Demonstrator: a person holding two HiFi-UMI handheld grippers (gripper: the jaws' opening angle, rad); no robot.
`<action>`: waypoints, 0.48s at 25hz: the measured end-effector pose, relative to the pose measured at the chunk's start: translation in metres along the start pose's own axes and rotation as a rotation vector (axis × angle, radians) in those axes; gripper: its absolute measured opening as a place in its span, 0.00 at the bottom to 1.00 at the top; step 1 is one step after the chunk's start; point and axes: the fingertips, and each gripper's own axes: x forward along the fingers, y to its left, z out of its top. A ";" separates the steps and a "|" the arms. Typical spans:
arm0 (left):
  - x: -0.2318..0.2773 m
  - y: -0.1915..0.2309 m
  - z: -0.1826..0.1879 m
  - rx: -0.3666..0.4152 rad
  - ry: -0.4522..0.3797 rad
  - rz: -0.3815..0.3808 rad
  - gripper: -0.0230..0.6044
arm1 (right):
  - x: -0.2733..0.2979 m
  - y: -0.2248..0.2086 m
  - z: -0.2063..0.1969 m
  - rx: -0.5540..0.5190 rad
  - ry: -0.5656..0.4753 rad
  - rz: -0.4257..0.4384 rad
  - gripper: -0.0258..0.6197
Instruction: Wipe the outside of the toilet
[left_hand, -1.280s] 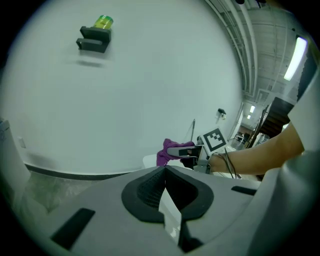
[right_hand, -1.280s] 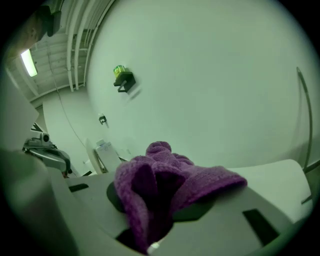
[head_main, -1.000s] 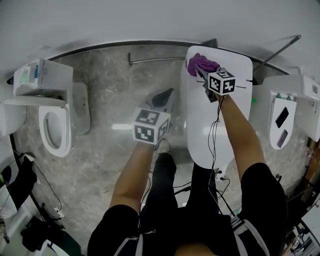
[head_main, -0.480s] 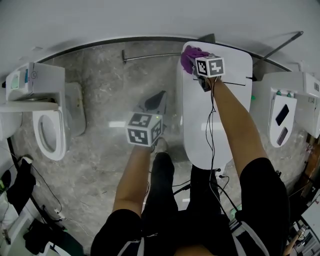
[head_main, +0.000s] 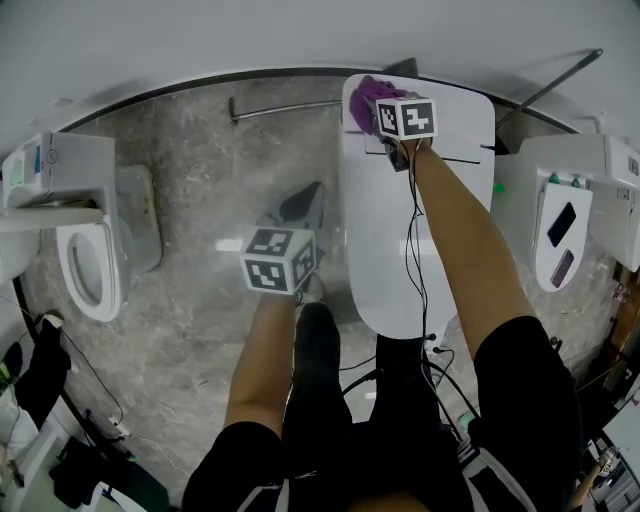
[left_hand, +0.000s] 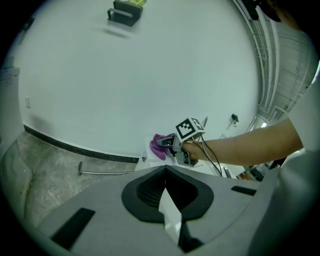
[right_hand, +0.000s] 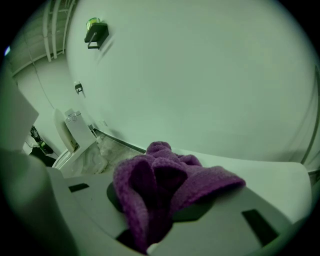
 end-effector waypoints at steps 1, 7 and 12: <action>0.003 -0.006 -0.002 0.002 0.006 -0.004 0.05 | -0.002 -0.006 -0.001 -0.006 0.002 -0.005 0.22; 0.030 -0.039 -0.019 0.009 0.040 -0.023 0.05 | -0.018 -0.054 -0.006 -0.011 0.002 -0.045 0.22; 0.061 -0.069 -0.029 0.002 0.058 -0.031 0.05 | -0.039 -0.099 -0.016 -0.021 0.001 -0.043 0.22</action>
